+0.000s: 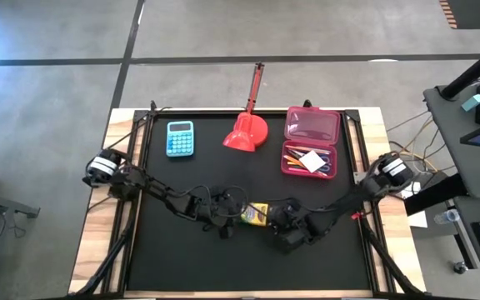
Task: Pack school essentials
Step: Put the yellow box of crayons into the pink supply box
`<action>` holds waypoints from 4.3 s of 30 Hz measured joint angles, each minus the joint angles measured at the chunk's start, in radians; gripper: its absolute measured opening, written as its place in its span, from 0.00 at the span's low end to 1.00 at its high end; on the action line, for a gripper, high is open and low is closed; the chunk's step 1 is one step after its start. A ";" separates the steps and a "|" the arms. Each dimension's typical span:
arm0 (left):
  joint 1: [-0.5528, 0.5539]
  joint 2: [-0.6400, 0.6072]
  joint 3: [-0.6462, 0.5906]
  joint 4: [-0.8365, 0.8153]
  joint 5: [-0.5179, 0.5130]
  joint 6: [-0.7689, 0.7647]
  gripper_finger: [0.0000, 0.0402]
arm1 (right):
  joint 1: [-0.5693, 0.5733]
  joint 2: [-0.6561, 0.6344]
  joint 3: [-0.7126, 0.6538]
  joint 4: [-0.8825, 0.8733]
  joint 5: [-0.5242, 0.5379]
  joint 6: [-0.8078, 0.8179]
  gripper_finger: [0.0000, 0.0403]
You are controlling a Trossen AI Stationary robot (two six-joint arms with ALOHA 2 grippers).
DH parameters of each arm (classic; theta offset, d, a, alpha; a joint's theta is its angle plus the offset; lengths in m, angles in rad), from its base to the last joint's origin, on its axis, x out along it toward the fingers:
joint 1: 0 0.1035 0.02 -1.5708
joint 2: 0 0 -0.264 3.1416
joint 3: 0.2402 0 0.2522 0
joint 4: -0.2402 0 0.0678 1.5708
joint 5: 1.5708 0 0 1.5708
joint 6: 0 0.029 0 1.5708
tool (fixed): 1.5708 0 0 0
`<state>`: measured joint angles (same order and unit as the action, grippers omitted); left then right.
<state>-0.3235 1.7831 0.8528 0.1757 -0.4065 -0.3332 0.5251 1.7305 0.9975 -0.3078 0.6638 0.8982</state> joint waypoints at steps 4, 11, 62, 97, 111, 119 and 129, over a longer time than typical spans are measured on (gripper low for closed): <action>0.001 -0.001 0.014 0.010 -0.011 0.056 0.51 | 0.015 -0.022 0.000 -0.004 -0.002 -0.001 0.16; 0.002 -0.002 0.024 0.032 -0.018 0.109 0.51 | 0.024 -0.024 0.001 -0.053 -0.006 0.049 0.16; -0.005 0.020 -0.056 0.064 -0.019 0.103 0.51 | -0.057 -0.156 -0.078 -0.032 -0.331 0.227 0.21; -0.004 0.020 -0.062 0.097 -0.017 0.105 0.51 | -0.242 -0.175 -0.070 -0.019 -0.540 -0.118 0.42; -0.004 0.020 -0.062 0.101 -0.017 0.104 0.51 | -0.249 -0.175 -0.070 -0.034 -0.626 -0.008 0.53; -0.004 0.020 -0.062 0.103 -0.017 0.103 0.51 | -0.249 -0.175 -0.070 0.007 -0.672 -0.023 0.74; -0.004 0.020 -0.061 0.103 -0.017 0.102 0.51 | -0.242 -0.175 -0.070 0.007 -0.635 0.025 0.91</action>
<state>-0.3279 1.8034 0.7913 0.2787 -0.4236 -0.2314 0.2832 1.5551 0.9279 -0.3004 0.0292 0.9229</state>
